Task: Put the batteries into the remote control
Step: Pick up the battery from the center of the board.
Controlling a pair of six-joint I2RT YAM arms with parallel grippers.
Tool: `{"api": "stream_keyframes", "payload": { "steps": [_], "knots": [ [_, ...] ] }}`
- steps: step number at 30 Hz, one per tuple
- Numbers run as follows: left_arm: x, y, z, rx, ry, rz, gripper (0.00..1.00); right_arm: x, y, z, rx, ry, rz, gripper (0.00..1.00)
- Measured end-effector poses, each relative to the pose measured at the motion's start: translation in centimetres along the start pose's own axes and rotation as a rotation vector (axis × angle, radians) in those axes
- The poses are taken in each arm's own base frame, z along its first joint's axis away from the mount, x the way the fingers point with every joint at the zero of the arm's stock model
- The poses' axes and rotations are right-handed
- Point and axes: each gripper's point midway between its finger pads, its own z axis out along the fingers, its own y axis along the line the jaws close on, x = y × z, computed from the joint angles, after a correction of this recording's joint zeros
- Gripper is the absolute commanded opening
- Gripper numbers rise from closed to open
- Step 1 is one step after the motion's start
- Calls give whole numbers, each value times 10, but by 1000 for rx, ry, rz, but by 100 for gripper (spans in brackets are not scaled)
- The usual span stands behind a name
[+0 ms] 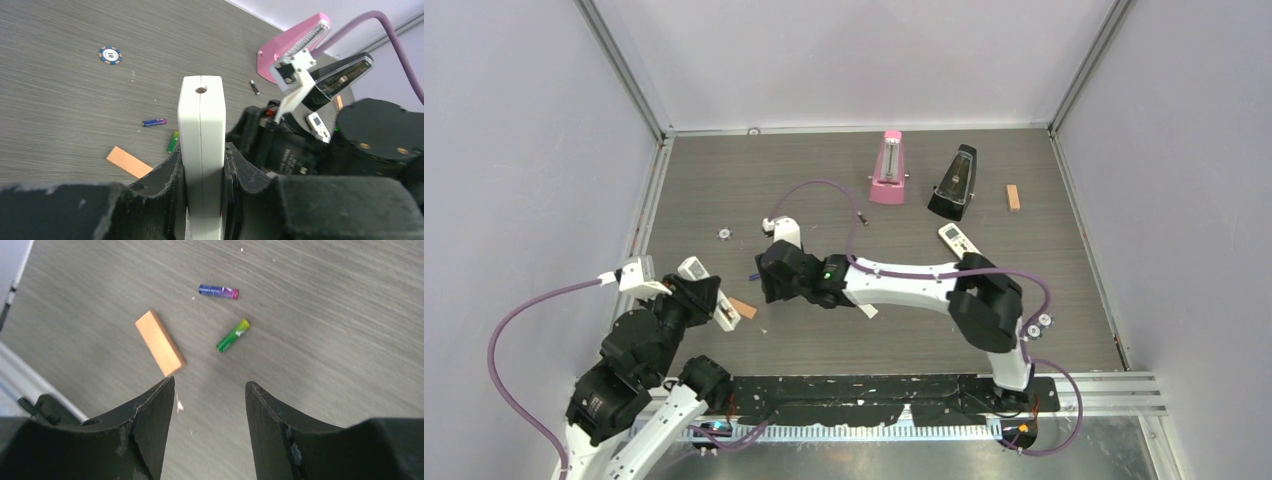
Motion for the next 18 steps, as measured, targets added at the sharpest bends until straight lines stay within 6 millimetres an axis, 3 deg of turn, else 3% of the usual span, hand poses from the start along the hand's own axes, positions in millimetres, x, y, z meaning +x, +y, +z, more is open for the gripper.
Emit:
{"api": "stream_keyframes", "payload": {
  "steps": [6, 18],
  "knots": [
    [-2, 11, -7, -29, -17, 32, 0, 2, -4, 46, 75, -11, -112, 62],
    [-5, 10, -16, 27, -37, 81, 0, 13, -26, 93, 215, 8, -189, 69]
  ]
}}
